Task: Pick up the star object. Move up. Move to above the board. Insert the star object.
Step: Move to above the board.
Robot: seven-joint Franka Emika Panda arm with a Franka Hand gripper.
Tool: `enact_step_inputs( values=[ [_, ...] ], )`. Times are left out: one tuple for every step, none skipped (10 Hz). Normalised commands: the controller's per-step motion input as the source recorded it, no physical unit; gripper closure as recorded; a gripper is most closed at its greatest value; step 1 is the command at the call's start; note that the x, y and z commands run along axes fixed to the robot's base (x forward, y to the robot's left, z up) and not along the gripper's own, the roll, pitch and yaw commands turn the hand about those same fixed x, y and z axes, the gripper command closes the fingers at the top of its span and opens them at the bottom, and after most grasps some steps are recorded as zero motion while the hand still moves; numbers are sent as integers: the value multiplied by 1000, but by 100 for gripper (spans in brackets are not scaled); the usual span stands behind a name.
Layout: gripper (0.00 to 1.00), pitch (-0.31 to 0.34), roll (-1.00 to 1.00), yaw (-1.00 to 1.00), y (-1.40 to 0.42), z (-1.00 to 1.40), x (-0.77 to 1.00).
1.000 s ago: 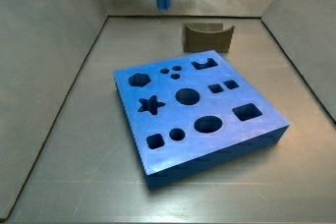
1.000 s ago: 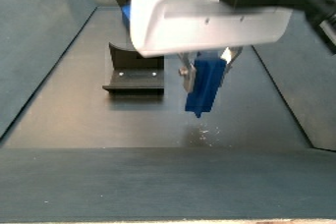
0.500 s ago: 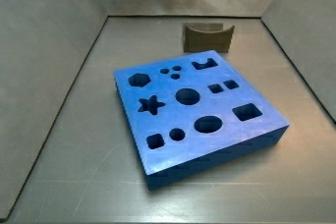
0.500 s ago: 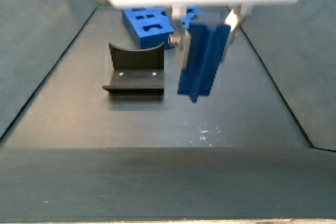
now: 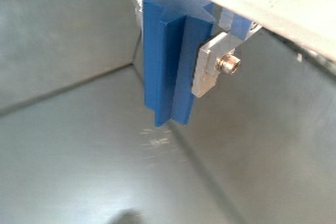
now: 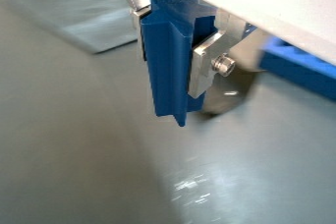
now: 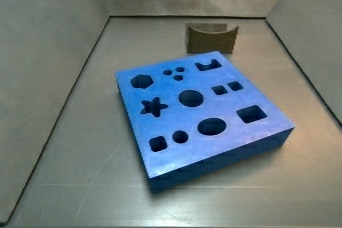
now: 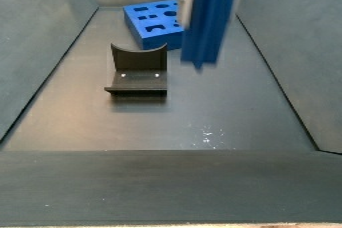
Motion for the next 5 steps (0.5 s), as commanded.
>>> enact_step_inputs(
  values=[
    [100,365,-1,-1000,-1000,245,-42],
    [100,320,-24,-905,-1000,245,-43],
    [100,200,-26,-550,-1000,244,-41],
    [100,120,-13,-285,-1000,248,-42],
    [100,68,-4,-144,-1000,251,-45]
  ],
)
